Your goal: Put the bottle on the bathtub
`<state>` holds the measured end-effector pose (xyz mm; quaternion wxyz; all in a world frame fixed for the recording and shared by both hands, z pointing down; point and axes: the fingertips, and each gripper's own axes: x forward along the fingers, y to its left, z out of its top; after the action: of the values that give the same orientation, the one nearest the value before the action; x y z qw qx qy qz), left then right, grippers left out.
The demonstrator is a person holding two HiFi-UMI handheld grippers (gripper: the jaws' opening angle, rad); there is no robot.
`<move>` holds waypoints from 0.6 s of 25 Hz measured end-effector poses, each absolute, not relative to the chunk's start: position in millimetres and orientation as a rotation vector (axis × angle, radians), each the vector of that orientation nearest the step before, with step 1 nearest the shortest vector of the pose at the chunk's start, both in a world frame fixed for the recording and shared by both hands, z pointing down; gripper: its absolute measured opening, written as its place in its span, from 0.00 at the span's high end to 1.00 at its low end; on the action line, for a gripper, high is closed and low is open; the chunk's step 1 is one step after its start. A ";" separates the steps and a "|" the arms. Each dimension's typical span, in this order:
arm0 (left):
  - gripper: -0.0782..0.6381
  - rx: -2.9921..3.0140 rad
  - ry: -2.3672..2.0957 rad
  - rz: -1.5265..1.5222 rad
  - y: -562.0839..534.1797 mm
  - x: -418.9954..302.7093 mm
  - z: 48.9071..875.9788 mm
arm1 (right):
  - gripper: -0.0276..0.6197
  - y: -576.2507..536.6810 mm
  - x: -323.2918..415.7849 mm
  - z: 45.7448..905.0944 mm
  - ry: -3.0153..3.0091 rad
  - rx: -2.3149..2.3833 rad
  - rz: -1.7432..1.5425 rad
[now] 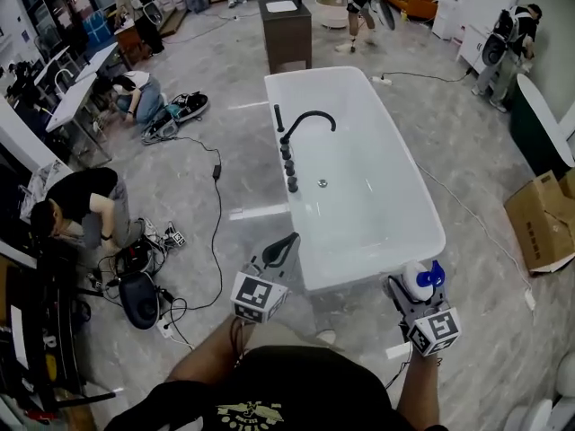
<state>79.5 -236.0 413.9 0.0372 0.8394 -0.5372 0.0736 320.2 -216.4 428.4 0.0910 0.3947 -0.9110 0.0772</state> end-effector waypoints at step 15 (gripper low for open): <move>0.88 2.503 -1.700 0.253 -290.3 37.6 446.4 | 0.54 -295.7 282.8 455.2 -2.709 1.139 0.247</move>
<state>37.6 -290.3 446.4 0.0526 0.8232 -0.5591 0.0833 282.8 -295.7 455.2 0.0963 0.3843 -0.9144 0.0832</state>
